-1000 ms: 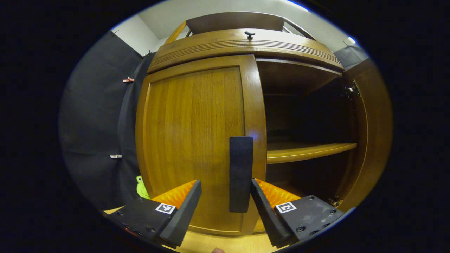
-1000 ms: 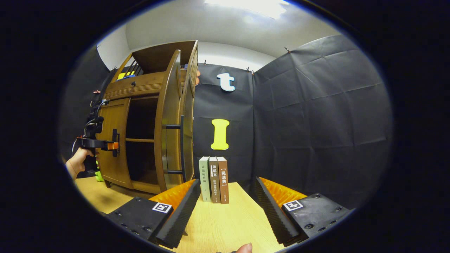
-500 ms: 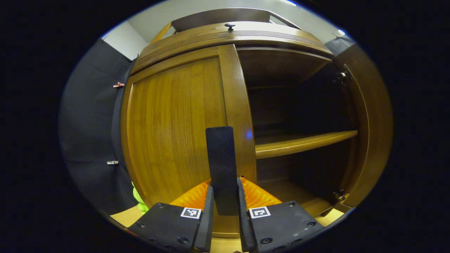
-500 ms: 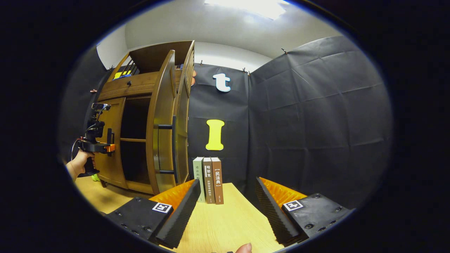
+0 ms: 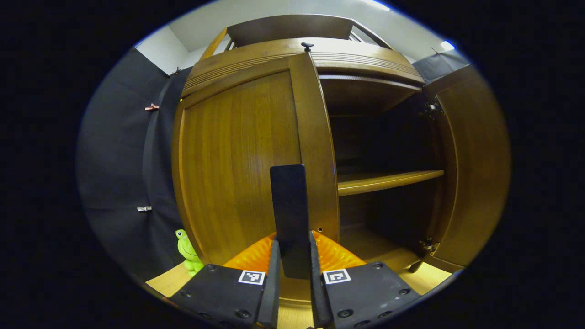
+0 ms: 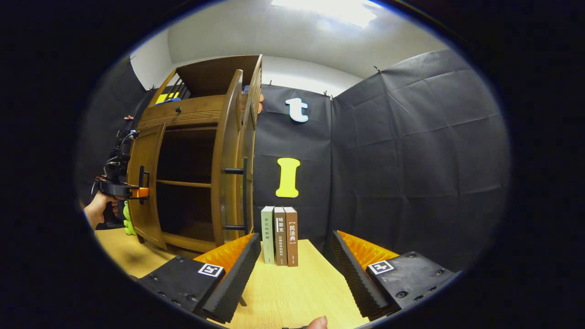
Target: Open the right door of the double-door shoe cabinet with the right hand, and open the left door with the left hand.
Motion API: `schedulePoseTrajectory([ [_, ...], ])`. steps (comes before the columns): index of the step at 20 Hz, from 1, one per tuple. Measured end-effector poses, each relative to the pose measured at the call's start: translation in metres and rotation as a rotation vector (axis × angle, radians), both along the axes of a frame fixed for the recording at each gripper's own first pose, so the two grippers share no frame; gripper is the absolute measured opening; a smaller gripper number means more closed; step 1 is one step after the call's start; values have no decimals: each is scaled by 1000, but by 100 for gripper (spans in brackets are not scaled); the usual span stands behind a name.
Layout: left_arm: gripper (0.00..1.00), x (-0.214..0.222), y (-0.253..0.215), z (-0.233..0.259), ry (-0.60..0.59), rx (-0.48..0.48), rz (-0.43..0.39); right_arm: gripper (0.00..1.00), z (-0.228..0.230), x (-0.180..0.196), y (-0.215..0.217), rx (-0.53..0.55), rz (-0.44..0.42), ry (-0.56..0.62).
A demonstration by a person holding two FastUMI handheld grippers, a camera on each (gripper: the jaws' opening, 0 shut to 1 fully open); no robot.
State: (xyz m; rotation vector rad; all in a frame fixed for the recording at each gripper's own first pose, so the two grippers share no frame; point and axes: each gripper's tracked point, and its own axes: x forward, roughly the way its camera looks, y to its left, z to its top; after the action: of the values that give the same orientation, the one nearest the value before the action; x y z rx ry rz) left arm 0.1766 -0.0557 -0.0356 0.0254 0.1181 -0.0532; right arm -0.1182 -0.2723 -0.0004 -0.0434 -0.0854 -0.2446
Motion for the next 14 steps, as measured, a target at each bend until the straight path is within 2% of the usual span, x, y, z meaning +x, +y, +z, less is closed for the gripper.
schedulePoseTrajectory([
  [2,31,-18,10,1,3,-16,-10,99,13,-6,14,24,33,-16],
  [4,33,-35,19,3,1,-20,-11,98,20,-8,35,62,91,-24],
  [6,28,-51,30,5,0,-20,-13,98,27,-11,51,97,126,-36],
  [8,29,-66,44,6,0,-33,-9,98,30,-11,71,124,163,-43],
  [13,24,-99,80,7,0,-46,17,98,18,0,114,84,219,-17],
  [14,27,-104,87,8,2,-48,22,98,13,3,123,74,234,-4],
])
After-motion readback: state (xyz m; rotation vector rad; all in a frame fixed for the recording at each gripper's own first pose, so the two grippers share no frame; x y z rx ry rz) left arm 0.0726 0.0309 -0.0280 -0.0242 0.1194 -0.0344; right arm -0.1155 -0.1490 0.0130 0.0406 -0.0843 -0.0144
